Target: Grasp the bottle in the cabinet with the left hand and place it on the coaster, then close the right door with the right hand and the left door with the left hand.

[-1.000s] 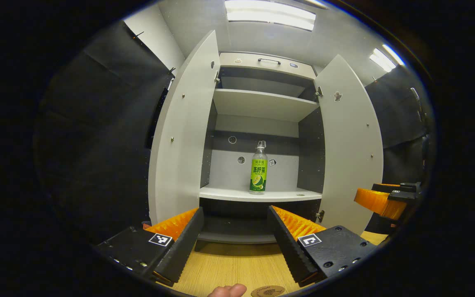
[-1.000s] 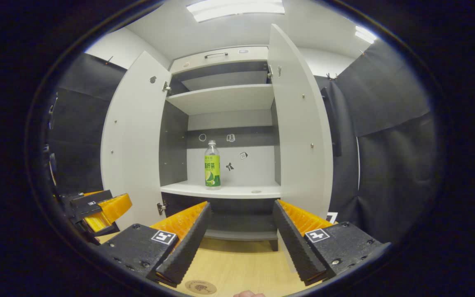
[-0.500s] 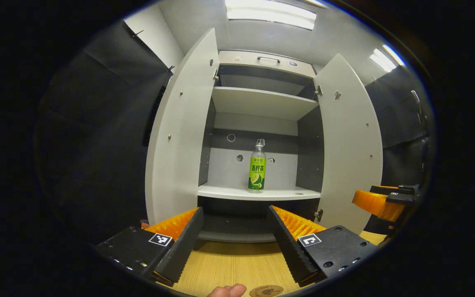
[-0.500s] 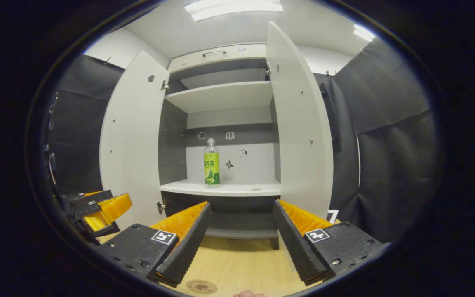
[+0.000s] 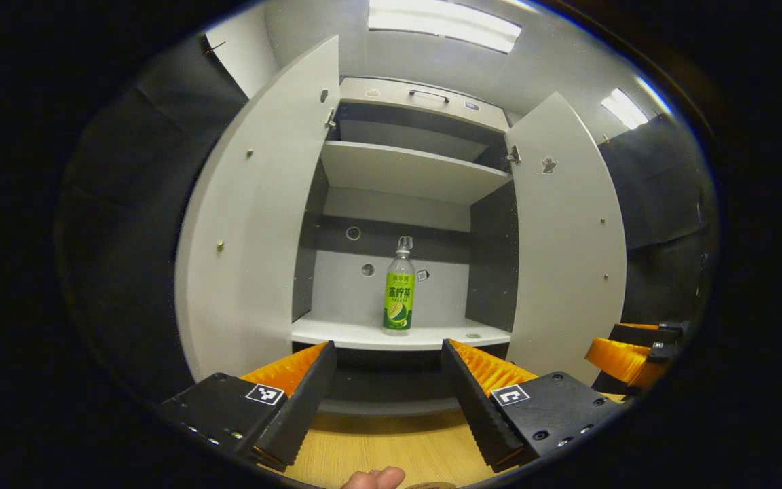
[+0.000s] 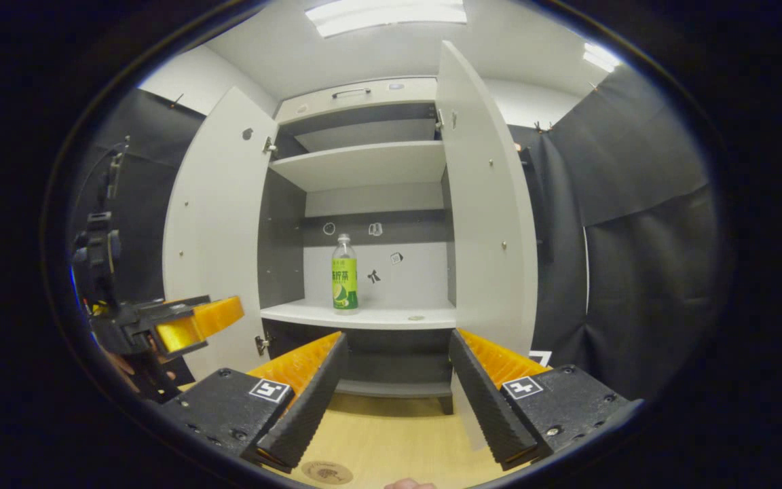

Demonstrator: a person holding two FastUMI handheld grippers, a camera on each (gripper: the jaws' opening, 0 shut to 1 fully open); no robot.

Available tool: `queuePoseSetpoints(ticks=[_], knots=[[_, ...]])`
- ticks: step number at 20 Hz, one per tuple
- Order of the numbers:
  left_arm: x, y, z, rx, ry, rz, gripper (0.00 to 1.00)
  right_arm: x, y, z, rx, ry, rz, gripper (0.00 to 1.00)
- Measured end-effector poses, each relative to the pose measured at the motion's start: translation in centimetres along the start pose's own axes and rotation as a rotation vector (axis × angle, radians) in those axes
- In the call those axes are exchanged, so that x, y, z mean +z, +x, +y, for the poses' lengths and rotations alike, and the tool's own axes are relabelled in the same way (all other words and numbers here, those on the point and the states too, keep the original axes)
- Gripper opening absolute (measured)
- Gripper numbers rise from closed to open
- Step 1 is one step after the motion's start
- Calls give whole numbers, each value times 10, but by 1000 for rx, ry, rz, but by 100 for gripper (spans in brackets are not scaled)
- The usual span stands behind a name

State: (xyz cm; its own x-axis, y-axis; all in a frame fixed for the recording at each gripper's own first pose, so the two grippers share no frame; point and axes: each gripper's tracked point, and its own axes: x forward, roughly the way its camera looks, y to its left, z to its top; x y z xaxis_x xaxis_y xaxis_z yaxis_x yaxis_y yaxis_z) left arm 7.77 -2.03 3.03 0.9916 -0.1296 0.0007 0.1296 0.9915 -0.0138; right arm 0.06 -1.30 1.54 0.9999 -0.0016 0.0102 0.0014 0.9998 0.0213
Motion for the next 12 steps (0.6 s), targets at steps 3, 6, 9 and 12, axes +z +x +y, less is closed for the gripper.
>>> queuePoseSetpoints(ticks=[3, 6, 9, 12], knots=[[18, 59, -16, -82, 24, -8, 95, 1, -5, -6, -18, 3, -3, 99], [27, 124, -23, -128, 66, -2, 95, 3, -13, -9, -35, 10, -11, 99], [32, 191, -29, -120, 87, -5, 95, 3, -19, -14, -54, 10, -12, 99], [23, 237, -23, -90, 67, 17, 95, 3, -26, -18, -69, 10, -14, 98]])
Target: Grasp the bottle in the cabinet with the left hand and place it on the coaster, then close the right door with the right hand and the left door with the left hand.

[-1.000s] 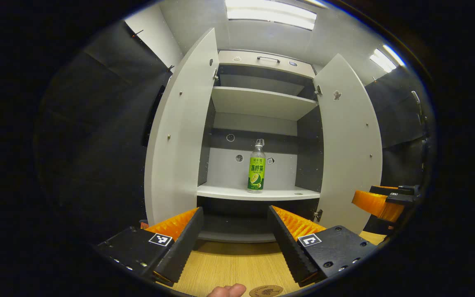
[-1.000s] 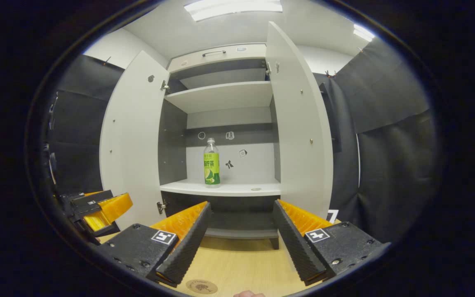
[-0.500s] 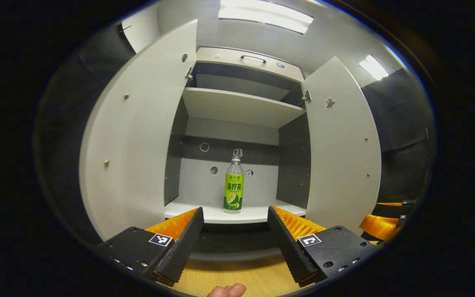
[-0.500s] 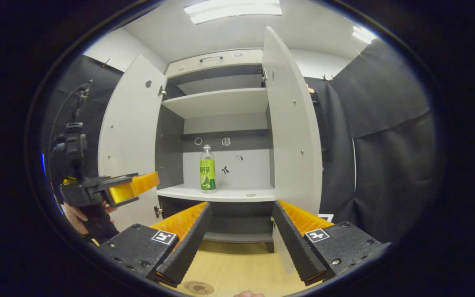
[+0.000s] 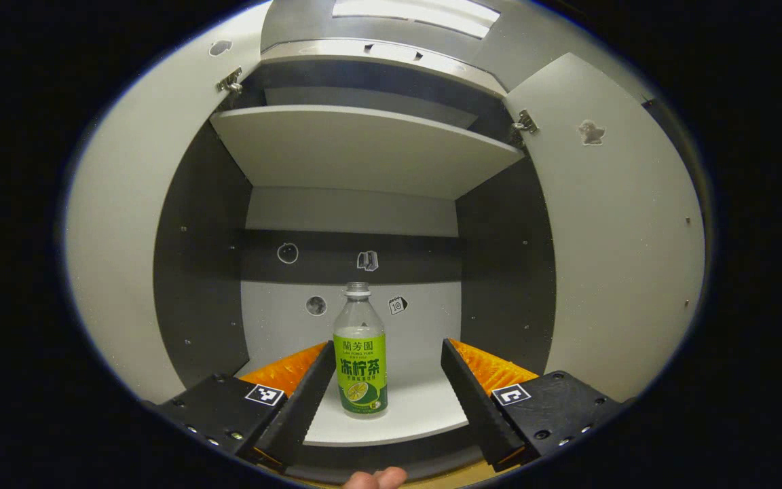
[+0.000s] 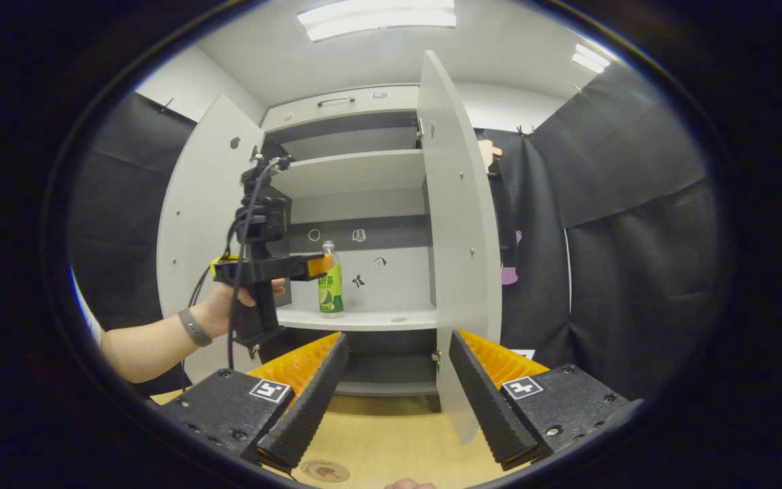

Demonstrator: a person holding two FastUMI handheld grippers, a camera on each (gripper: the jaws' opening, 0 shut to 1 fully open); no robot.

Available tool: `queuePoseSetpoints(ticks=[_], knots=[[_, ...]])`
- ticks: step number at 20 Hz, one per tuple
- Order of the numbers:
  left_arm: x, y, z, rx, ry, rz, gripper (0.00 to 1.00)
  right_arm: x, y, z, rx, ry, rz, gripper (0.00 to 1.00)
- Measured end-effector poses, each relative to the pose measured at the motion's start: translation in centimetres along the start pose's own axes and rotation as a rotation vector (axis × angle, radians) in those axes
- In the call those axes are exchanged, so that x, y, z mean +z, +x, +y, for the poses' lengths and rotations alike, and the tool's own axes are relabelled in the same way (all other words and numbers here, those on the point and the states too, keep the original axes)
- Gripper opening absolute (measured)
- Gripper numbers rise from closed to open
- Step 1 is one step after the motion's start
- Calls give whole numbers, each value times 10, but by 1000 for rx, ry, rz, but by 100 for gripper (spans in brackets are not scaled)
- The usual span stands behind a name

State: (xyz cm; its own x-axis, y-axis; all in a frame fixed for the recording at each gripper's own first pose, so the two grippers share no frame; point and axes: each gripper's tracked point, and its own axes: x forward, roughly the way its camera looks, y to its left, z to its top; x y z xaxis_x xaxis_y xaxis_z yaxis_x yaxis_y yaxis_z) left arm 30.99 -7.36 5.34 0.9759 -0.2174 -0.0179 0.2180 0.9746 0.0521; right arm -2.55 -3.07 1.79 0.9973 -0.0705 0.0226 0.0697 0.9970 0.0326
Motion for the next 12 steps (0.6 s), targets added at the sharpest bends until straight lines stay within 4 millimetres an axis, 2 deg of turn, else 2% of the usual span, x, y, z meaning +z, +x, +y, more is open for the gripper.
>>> queuePoseSetpoints(ticks=[6, 8, 9, 10, 12], knots=[[-22, 57, 23, 100, -24, 45, 95, -1, -10, -12, -26, -5, 0, 99], [-29, 69, 31, 126, -32, 64, 95, -4, -13, -14, -25, -5, 8, 94], [-33, 75, 35, 141, -28, 78, 95, -5, -14, -15, -24, -6, 13, 99], [-36, 80, 38, 148, -22, 90, 95, -6, -14, -15, -22, -7, 16, 94], [-41, 85, 41, 160, -11, 105, 95, -7, -15, -17, -23, -8, 16, 99]])
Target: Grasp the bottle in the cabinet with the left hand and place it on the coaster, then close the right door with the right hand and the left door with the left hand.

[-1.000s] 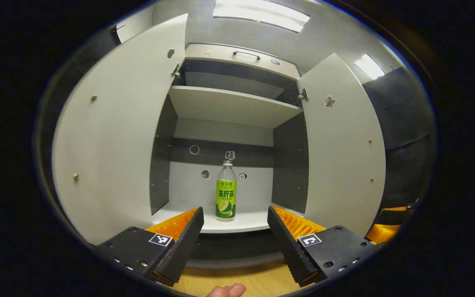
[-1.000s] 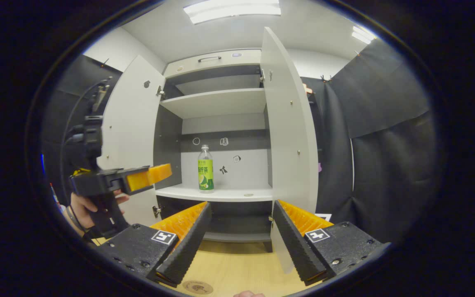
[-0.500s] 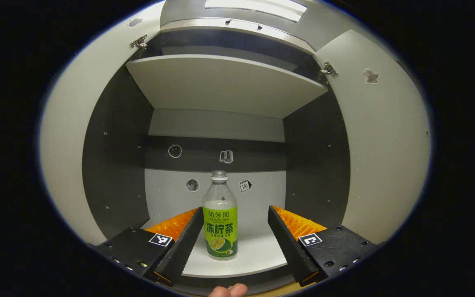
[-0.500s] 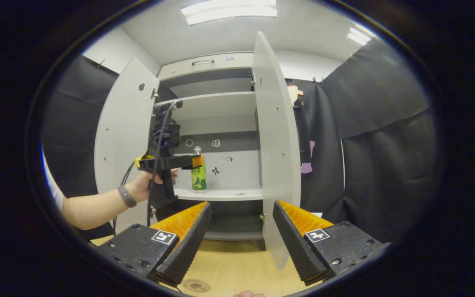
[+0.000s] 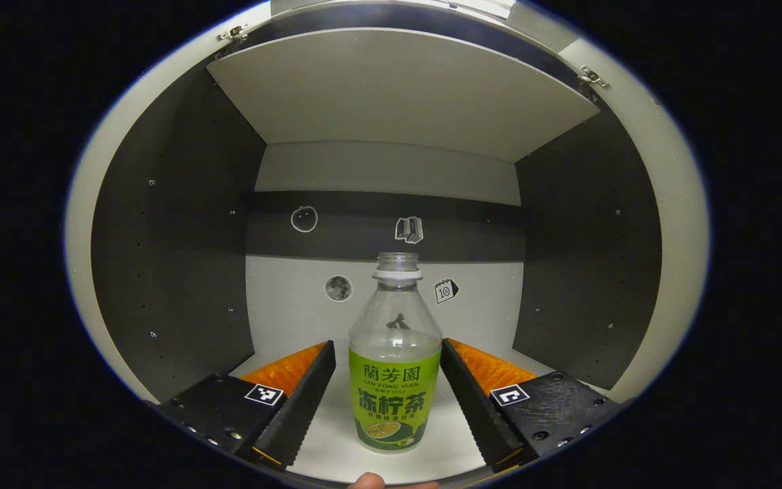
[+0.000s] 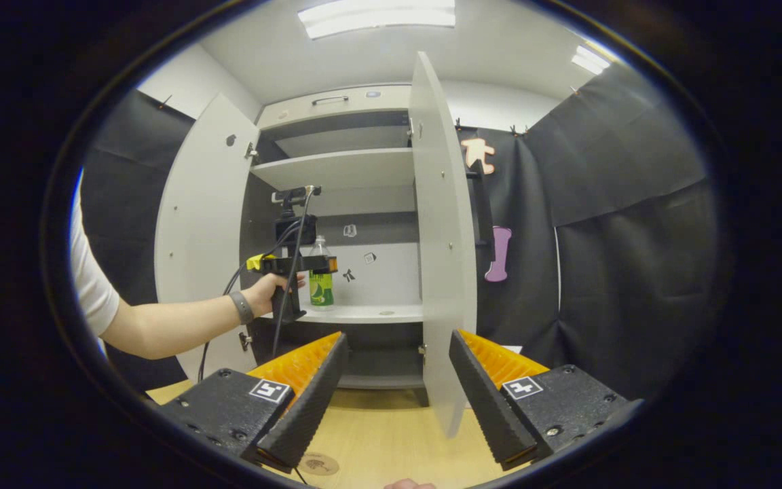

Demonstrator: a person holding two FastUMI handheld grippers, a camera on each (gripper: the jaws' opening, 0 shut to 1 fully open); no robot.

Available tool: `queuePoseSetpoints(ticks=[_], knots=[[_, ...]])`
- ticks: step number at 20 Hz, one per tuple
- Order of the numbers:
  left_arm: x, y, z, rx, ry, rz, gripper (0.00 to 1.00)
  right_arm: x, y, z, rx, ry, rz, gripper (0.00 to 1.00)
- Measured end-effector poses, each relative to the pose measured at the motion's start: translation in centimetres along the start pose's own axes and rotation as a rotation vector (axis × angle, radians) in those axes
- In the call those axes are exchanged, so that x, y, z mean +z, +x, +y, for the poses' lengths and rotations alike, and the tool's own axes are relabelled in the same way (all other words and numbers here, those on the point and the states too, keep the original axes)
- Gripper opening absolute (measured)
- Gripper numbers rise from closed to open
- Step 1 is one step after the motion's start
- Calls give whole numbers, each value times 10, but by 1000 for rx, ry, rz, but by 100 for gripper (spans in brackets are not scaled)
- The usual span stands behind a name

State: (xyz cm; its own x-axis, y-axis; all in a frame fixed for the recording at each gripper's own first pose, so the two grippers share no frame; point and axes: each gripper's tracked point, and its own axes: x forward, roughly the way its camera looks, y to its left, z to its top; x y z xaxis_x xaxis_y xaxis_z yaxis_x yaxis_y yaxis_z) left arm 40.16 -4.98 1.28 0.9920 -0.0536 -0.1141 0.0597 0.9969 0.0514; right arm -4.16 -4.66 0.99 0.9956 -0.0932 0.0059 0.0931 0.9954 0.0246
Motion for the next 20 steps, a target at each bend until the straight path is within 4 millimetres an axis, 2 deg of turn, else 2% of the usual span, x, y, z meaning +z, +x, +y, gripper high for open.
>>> queuePoseSetpoints(ticks=[1, 2, 3, 4, 6, 10, 13, 16, 19, 20], knots=[[-1, 1, 3, 7, 3, 4, 93, 1, 0, -1, -1, 1, -1, 99], [-3, 4, 3, 9, 7, 5, 79, 1, 1, -2, -2, 1, -3, 99], [-2, 3, 1, -2, 0, 3, 77, 2, 1, -2, -3, 3, -6, 99], [-1, -1, -2, -17, -11, 5, 75, 2, 2, -2, -3, 6, -8, 94], [3, -9, -3, -31, -25, 1, 72, 0, 4, -2, 0, 7, -6, 99], [21, -45, -4, -58, -10, -22, 71, 0, 10, 3, 15, 7, 2, 99], [24, -85, -11, -116, -22, 4, 71, 4, 16, 12, 45, 13, 0, 99], [17, -134, -16, -162, -19, -1, 71, 11, 23, 19, 79, 29, -13, 99], [-14, -189, -24, -192, -9, -3, 71, 23, 31, 22, 95, 43, -35, 99], [-28, -203, -25, -190, 0, -3, 67, 27, 32, 23, 98, 45, -45, 99]])
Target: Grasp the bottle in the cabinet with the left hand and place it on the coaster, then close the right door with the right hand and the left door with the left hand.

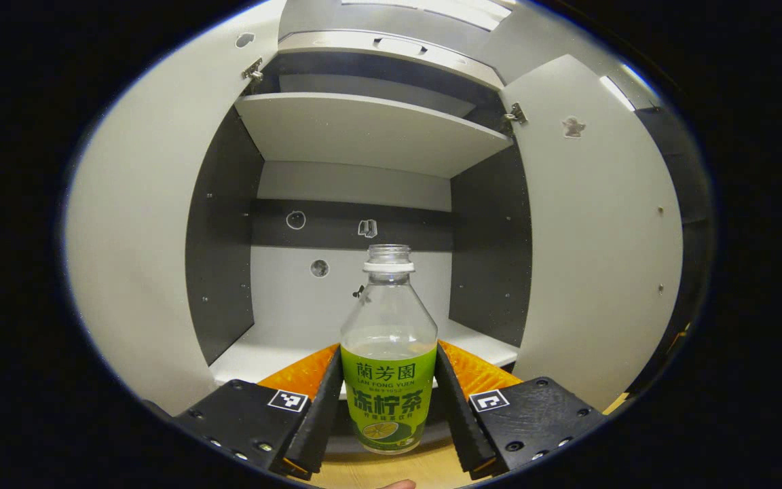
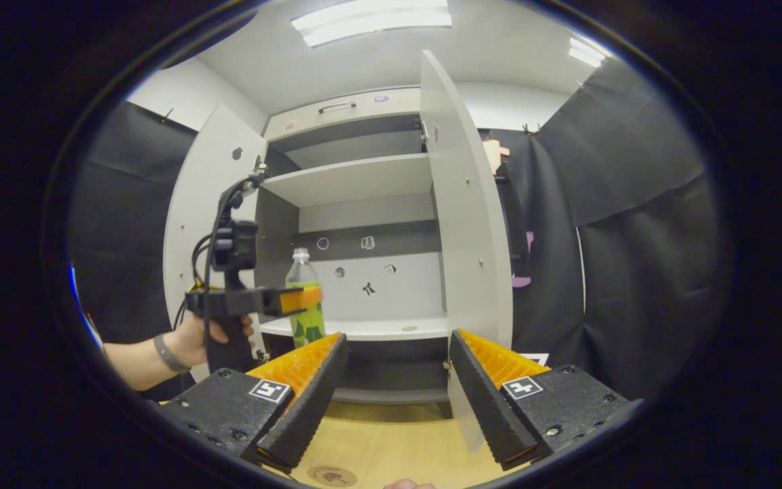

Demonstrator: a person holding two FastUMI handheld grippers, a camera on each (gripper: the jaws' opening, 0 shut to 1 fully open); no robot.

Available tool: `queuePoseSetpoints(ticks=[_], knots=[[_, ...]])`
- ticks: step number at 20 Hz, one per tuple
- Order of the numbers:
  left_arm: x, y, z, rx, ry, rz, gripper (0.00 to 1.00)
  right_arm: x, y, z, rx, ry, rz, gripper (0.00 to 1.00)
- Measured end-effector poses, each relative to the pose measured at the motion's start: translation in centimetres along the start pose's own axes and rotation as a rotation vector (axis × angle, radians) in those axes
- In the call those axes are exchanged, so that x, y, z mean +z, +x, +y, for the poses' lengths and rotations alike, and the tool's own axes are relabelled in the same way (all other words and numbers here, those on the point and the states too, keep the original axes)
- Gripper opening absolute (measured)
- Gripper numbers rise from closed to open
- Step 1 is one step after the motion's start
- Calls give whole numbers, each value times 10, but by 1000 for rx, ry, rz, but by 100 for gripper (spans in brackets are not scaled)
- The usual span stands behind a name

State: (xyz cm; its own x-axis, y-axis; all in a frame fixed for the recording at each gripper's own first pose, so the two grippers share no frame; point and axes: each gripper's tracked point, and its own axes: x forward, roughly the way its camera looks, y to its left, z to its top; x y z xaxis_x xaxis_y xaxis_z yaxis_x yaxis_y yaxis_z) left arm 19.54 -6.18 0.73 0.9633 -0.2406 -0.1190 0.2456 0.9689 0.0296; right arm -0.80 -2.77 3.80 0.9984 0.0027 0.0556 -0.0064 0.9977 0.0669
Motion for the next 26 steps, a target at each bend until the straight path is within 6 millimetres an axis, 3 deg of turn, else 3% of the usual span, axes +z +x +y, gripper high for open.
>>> queuePoseSetpoints(ticks=[4, 6, 10, 13, 14, 15, 18, 19, 21, 26], knots=[[-61, -60, -37, -57, -45, -23, 71, 13, 7, -2, 5, -6, -17, 98], [-97, -87, -46, -48, -73, -5, 71, 13, 9, -4, 2, -10, -6, 98], [-157, -122, -51, 62, -27, 24, 72, 17, 10, -12, -33, -20, -12, 99], [-201, -145, -70, 74, -12, 77, 72, 13, 10, -18, -62, -45, 3, 99], [-213, -151, -79, 54, -19, 92, 71, 11, 9, -18, -63, -46, 15, 94], [-221, -158, -84, 54, -13, 89, 72, 7, 10, -18, -63, -45, 27, 98], [-241, -163, -88, 78, 20, 88, 71, -6, 11, -15, -60, -48, 84, 98], [-252, -163, -89, 77, 10, 107, 71, -10, 11, -15, -57, -55, 101, 94], [-266, -169, -92, 80, -20, 123, 71, -12, 10, -14, -58, -71, 113, 99], [-262, -173, -95, 66, 12, 79, 74, -20, 8, -13, -53, -85, 139, 99]])
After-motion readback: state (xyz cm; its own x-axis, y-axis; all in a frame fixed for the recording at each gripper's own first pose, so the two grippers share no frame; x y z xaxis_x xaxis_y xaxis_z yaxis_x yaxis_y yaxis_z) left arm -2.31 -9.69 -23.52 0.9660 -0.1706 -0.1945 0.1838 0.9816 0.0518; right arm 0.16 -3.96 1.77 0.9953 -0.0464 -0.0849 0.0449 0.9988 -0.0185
